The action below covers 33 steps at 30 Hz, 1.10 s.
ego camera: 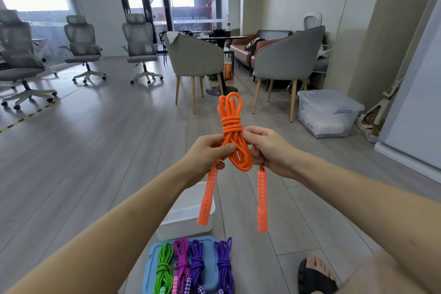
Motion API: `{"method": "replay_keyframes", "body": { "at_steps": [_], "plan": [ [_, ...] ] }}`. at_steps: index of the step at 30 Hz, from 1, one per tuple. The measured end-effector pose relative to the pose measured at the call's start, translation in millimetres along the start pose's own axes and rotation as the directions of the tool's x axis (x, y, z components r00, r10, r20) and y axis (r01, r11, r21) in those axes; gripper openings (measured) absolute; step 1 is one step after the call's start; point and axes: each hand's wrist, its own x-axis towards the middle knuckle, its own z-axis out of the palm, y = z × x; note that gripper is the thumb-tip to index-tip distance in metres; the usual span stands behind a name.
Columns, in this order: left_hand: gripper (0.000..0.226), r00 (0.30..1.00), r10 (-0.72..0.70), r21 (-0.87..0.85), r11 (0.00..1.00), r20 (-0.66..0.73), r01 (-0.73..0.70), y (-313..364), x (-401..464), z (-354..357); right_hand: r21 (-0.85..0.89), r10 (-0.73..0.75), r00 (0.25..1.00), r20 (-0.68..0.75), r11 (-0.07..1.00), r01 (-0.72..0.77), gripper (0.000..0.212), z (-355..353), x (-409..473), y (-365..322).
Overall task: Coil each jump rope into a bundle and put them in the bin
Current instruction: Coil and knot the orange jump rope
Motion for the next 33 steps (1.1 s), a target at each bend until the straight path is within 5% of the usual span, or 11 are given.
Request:
{"method": "replay_keyframes", "body": {
  "at_steps": [15, 22, 33],
  "plan": [
    [0.026, 0.991, 0.024, 0.036, 0.999, -0.135, -0.020, -6.8, 2.9, 10.3, 0.062, 0.001, 0.999, 0.040, 0.998, -0.004, 0.018, 9.5, -5.2, -1.1],
    [0.025, 0.999, 0.005, 0.094, 0.996, -0.043, -0.001, 3.8, -0.9, 5.3, -0.071, 0.048, 0.979, 0.197, 0.997, -0.035, 0.028, -3.3, -8.4, -12.6],
    [0.016, 0.995, -0.097, 0.299, 0.950, 0.009, 0.090, 14.4, -0.6, -6.5, -0.407, 0.030, 0.980, 0.195, 0.912, 0.054, 0.013, -13.1, -4.5, -21.1]
  ]
}}
